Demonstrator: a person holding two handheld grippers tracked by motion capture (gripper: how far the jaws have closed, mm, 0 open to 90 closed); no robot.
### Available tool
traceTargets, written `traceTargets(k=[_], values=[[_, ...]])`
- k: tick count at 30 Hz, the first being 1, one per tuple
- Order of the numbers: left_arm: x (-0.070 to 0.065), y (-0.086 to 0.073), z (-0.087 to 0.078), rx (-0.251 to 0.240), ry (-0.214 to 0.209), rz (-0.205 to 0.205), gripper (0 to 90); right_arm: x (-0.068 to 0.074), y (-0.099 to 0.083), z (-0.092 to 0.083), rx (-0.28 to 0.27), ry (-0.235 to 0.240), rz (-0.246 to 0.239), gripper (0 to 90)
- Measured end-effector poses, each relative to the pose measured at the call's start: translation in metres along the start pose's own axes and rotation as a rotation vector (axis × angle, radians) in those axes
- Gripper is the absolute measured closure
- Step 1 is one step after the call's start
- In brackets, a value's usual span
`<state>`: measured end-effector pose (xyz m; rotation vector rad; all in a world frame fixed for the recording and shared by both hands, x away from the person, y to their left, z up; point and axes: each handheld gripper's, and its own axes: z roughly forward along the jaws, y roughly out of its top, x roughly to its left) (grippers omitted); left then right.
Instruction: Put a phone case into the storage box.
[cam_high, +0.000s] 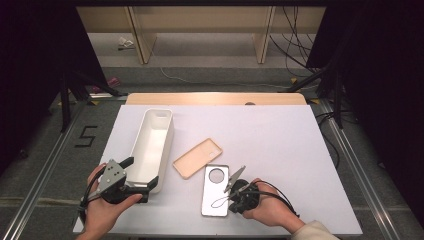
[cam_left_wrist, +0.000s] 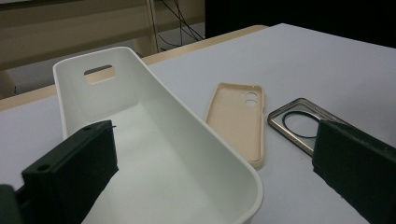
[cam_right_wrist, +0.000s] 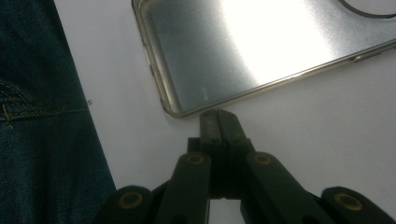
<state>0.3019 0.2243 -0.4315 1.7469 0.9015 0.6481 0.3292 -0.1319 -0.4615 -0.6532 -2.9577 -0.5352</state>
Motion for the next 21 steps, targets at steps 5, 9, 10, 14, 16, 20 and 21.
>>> traceTargets(k=[5,9,10,14,16,20,21], values=[[0.0,0.0,0.0,-0.001,-0.001,0.001,0.0,0.0,0.0,0.001,-0.002,0.0,-0.003,90.0],[0.0,0.0,0.0,-0.001,-0.002,0.001,0.0,0.001,0.001,0.001,0.0,0.0,-0.014,90.0],[0.0,0.0,0.0,-0.001,-0.001,0.002,0.0,0.002,0.001,0.001,0.003,0.0,-0.013,90.0],[0.0,0.0,0.0,-0.002,-0.002,-0.001,0.0,0.001,0.001,-0.001,-0.005,0.002,-0.012,88.0],[0.0,0.0,0.0,-0.002,-0.002,-0.001,0.0,-0.001,0.002,-0.005,-0.004,-0.018,-0.03,79.7],[0.0,0.0,0.0,-0.001,-0.003,-0.001,0.0,-0.002,0.005,-0.017,-0.014,-0.077,-0.043,55.7],[-0.001,0.0,0.0,-0.001,-0.003,-0.001,0.0,-0.002,0.006,-0.018,-0.031,-0.088,-0.047,49.5]])
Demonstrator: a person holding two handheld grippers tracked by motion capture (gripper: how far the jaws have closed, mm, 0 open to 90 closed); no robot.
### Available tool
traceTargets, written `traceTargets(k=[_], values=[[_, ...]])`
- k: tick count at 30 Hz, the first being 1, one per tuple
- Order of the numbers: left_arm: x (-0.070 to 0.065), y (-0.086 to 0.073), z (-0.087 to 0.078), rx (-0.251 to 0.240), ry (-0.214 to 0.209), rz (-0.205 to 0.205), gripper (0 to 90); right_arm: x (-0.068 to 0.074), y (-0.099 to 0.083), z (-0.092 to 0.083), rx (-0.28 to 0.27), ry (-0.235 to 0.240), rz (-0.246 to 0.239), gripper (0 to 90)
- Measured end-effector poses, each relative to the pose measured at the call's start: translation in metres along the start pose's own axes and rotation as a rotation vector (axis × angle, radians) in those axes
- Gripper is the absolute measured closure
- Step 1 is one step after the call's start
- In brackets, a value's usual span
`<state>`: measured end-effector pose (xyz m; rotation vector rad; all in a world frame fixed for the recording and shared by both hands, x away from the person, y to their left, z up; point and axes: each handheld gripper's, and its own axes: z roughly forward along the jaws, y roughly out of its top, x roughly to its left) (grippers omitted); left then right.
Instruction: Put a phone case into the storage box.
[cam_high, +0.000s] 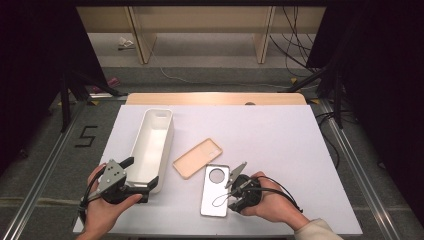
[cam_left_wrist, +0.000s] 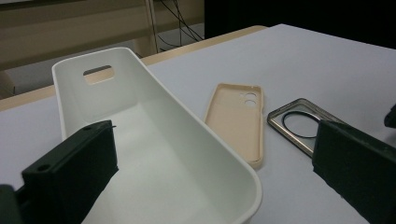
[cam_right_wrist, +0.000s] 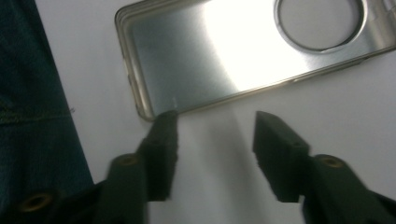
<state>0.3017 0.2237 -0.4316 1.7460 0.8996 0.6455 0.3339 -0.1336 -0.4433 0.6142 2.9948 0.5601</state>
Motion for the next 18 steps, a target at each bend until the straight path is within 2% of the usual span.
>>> traceTargets(k=[1,4,5,10,18], values=[[0.0,0.0,0.0,-0.001,0.0,0.0,0.0,0.0,0.002,0.0,0.001,-0.008,0.01,44.2],[0.0,0.0,0.0,-0.001,0.0,0.0,0.0,0.004,0.007,0.001,0.014,-0.022,-0.024,37.1],[0.0,0.0,0.0,-0.001,0.0,0.0,0.0,0.007,0.01,0.002,0.021,-0.02,-0.025,36.6],[-0.001,0.0,0.0,-0.001,0.0,0.0,0.0,0.018,0.023,0.007,0.064,-0.02,-0.094,35.2],[-0.001,0.001,0.0,-0.005,-0.002,0.0,0.0,0.034,0.041,0.016,0.104,-0.017,-0.149,34.7]])
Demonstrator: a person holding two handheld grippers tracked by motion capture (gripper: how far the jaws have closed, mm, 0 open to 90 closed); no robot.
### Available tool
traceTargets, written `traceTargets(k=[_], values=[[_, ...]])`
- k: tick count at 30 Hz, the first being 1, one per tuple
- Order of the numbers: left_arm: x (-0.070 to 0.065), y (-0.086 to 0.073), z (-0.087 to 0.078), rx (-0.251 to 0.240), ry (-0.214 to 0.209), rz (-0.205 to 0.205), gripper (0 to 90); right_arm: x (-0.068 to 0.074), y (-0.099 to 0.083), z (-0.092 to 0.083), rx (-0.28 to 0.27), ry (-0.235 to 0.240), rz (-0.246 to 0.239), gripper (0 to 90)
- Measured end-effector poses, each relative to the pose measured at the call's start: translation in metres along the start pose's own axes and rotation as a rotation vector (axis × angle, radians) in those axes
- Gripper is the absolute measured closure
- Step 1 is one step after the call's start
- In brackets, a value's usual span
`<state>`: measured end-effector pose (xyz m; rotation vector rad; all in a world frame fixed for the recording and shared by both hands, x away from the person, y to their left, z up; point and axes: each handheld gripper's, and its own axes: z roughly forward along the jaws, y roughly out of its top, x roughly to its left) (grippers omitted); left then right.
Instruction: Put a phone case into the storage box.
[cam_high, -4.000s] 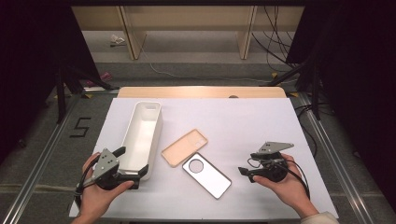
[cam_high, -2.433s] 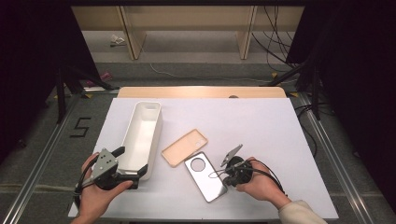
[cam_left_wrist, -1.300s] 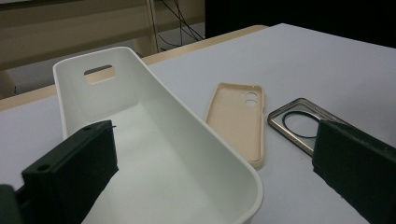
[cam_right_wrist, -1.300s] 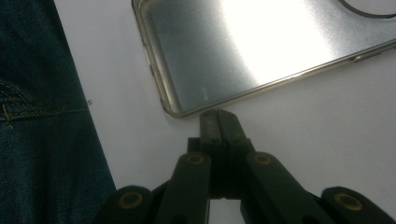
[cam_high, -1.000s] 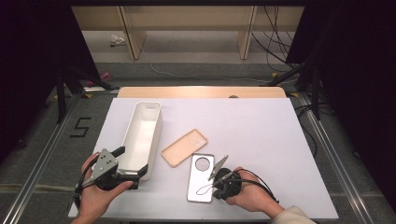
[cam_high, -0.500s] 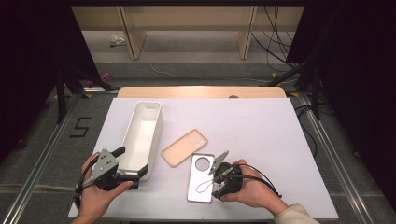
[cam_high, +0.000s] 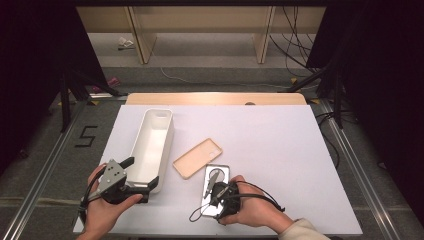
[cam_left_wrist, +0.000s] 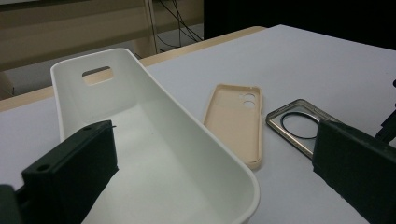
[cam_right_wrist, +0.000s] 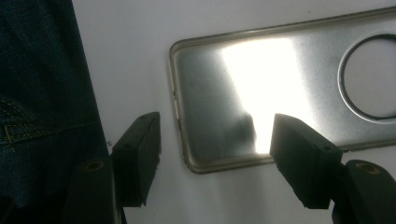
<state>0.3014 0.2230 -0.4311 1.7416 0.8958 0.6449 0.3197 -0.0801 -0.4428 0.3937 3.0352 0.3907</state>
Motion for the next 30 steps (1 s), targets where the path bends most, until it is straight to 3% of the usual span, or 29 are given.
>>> traceTargets(k=[15,30], values=[[0.0,0.0,0.0,-0.003,-0.004,0.0,0.0,0.009,0.017,0.017,0.113,-0.034,-0.096,40.4],[-0.001,0.0,0.0,0.0,-0.01,0.002,0.0,0.009,0.024,0.021,0.141,-0.062,-0.139,47.5]])
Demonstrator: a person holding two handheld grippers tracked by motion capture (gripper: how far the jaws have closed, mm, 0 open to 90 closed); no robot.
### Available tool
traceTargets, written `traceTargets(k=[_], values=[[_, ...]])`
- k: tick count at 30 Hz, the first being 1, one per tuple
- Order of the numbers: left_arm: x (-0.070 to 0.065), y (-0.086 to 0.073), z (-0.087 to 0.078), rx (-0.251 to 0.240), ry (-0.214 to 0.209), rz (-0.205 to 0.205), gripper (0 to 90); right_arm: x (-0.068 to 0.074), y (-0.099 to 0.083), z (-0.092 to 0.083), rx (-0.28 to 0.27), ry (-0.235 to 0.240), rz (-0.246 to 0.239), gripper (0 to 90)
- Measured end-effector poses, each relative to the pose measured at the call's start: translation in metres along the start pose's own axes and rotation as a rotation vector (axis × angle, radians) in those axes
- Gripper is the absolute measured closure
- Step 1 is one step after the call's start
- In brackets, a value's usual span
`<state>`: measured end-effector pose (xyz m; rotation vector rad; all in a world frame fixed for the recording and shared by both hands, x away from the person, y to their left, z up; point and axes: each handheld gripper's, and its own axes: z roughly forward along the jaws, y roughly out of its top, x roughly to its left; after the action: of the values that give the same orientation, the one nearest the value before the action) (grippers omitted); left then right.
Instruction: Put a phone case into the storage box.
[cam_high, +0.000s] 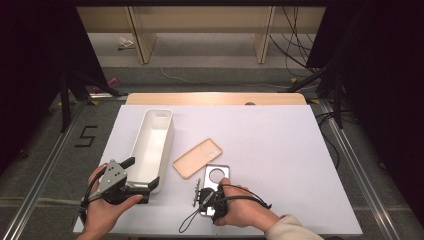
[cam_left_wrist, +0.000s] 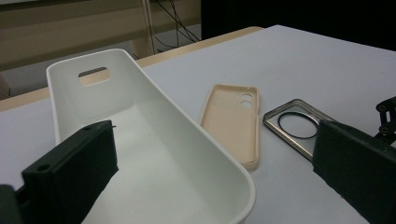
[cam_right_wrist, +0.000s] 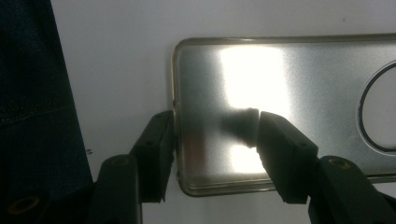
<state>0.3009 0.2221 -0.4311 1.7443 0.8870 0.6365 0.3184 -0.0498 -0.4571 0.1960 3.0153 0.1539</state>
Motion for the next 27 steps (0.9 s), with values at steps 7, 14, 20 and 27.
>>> traceTargets(k=[7,14,20,27], values=[[0.0,0.0,0.0,0.002,-0.004,0.001,0.0,0.004,0.002,-0.001,0.014,0.036,-0.033,63.8],[-0.001,0.0,0.0,0.004,-0.006,0.006,0.0,0.007,0.003,-0.002,0.018,0.036,-0.043,71.2],[-0.001,0.0,0.0,0.002,-0.008,0.007,0.0,0.009,0.003,-0.002,0.023,0.043,-0.043,77.7],[-0.001,0.0,0.0,0.001,-0.008,0.007,0.0,0.011,0.004,-0.003,0.024,0.066,-0.053,87.5]])
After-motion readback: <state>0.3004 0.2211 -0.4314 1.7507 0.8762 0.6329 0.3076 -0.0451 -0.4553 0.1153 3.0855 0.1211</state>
